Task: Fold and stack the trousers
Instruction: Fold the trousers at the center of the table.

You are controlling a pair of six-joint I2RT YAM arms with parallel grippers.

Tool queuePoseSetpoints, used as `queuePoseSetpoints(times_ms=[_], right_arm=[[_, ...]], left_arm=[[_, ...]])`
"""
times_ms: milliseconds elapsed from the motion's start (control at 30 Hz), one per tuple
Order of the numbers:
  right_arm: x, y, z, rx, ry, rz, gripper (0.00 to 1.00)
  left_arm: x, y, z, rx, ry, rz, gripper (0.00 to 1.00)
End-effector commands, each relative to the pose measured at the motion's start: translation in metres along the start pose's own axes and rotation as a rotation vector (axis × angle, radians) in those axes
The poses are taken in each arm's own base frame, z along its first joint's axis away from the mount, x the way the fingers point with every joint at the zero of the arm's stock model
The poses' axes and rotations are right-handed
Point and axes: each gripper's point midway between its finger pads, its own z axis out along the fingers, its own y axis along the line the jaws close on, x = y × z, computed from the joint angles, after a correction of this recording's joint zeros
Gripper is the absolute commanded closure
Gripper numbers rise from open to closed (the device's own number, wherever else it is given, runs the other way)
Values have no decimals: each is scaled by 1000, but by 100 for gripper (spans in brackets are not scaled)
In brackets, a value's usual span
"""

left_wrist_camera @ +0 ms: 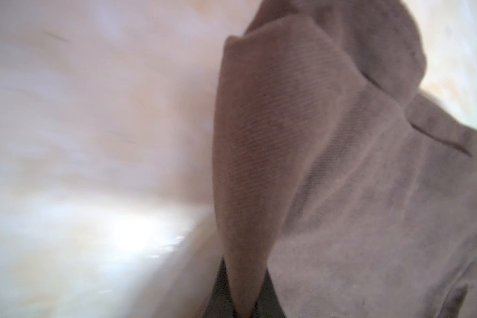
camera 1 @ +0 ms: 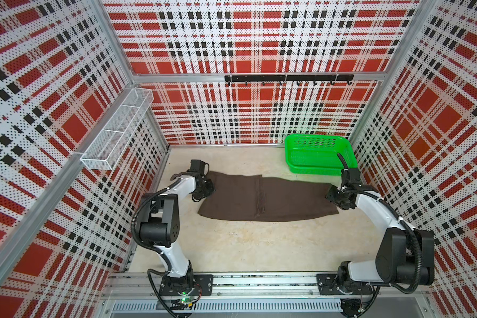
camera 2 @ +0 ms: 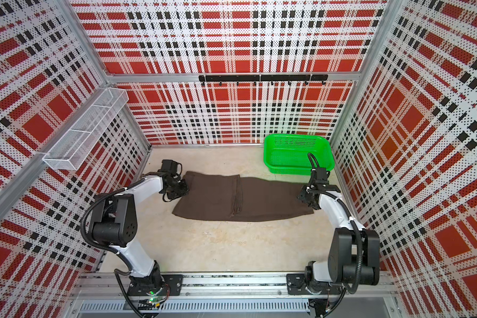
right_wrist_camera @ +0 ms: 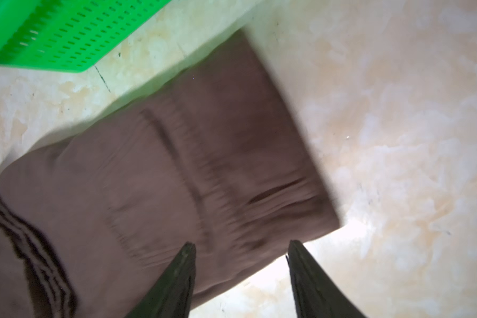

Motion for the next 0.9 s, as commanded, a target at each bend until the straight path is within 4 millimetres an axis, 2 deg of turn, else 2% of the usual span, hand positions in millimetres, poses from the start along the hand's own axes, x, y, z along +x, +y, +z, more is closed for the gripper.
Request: queuePoseSetpoints(times_ms=[0,200,367,567,867], right_arm=[[-4,5,10,-57,-1,-31,42],[-2,33,31,-211,45,-38,42],[7,61,39,-297,77,-87,42],[22,93,51,-378,124,-130,41],[42,121,73,-461,184,-108,41]], left_arm=[[-23,47,-26,-168,-56,-17,100],[-50,93,-51,-280,-93,-45,100],[-65,114,-62,-330,-120,-83,100],[-80,115,-72,-357,-151,-92,100],[-92,95,-88,-305,-173,-80,100]])
